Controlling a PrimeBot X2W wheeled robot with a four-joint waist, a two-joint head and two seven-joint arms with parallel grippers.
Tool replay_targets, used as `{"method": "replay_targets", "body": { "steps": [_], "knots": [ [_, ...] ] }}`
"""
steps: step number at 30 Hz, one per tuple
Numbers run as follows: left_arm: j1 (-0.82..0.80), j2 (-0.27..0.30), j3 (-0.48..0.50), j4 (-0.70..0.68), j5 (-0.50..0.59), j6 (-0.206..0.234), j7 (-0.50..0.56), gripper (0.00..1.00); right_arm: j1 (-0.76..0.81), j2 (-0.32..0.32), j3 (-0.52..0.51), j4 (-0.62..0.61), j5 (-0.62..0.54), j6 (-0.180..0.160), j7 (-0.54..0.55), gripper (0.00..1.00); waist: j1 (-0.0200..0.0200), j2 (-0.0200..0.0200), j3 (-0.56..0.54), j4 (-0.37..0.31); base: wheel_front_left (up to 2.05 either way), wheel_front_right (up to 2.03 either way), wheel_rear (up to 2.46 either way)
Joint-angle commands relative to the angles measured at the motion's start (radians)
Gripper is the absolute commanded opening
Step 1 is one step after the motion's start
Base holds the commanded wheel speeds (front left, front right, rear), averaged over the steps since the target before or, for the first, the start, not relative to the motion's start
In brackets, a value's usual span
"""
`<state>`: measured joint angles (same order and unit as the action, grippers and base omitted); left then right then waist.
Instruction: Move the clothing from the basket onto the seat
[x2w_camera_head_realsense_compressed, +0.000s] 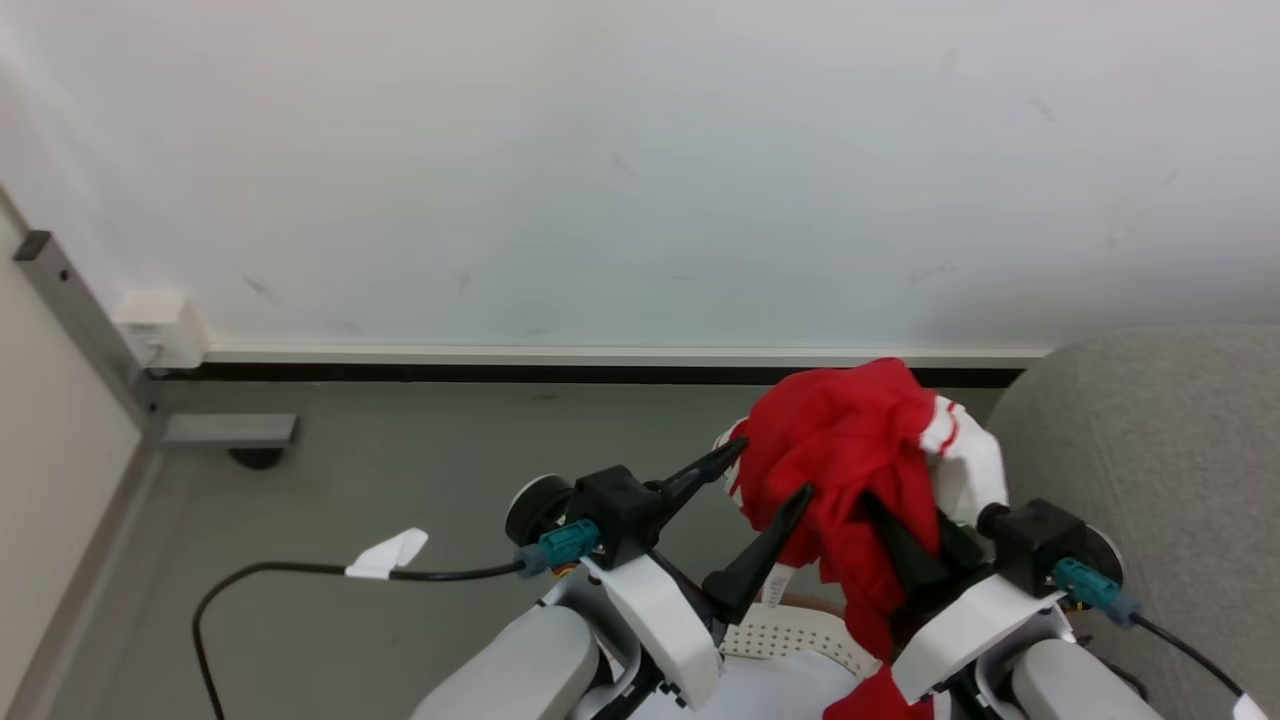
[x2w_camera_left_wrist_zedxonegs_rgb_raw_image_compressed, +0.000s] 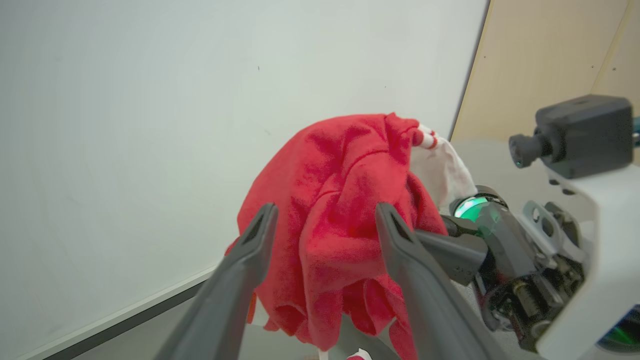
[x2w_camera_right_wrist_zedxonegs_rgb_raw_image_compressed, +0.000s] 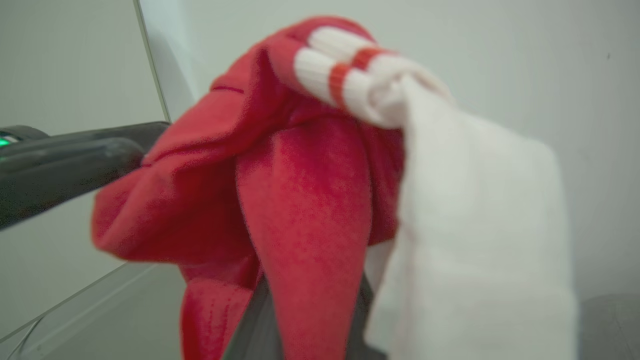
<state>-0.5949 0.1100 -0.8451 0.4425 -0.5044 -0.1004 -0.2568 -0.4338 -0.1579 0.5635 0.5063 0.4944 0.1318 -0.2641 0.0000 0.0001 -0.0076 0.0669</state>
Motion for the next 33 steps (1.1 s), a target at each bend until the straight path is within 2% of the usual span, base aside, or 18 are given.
{"method": "replay_targets", "body": {
  "steps": [1, 19, 27, 33],
  "knots": [
    [0.012, 0.008, 0.004, -0.013, 0.003, 0.004, -0.005, 1.00, 0.011, -0.014, -0.019, -0.013, -0.007, -0.002, 0.000, 0.00, 0.0000, -0.0001, 0.010, -0.035, 0.00, 0.00, 0.00],
    [0.075, 0.024, 0.078, -0.108, 0.082, -0.006, -0.008, 1.00, 0.079, -0.103, -0.244, -0.176, -0.140, -0.002, 0.000, 0.00, 0.0000, -0.0001, 0.073, -0.328, 0.00, 0.00, 0.00],
    [0.082, 0.020, 0.094, -0.104, 0.108, -0.017, -0.008, 1.00, 0.111, -0.101, -0.288, -0.219, -0.157, -0.002, 0.000, 0.00, 0.0000, -0.0001, 0.100, -0.440, 0.00, 0.00, 0.00],
    [0.075, 0.014, 0.101, -0.093, 0.130, -0.022, -0.008, 1.00, 0.119, -0.094, -0.297, -0.237, -0.160, -0.002, 0.000, 0.00, 0.0000, -0.0001, 0.113, -0.484, 0.00, 0.00, 0.00]
  ]
}}
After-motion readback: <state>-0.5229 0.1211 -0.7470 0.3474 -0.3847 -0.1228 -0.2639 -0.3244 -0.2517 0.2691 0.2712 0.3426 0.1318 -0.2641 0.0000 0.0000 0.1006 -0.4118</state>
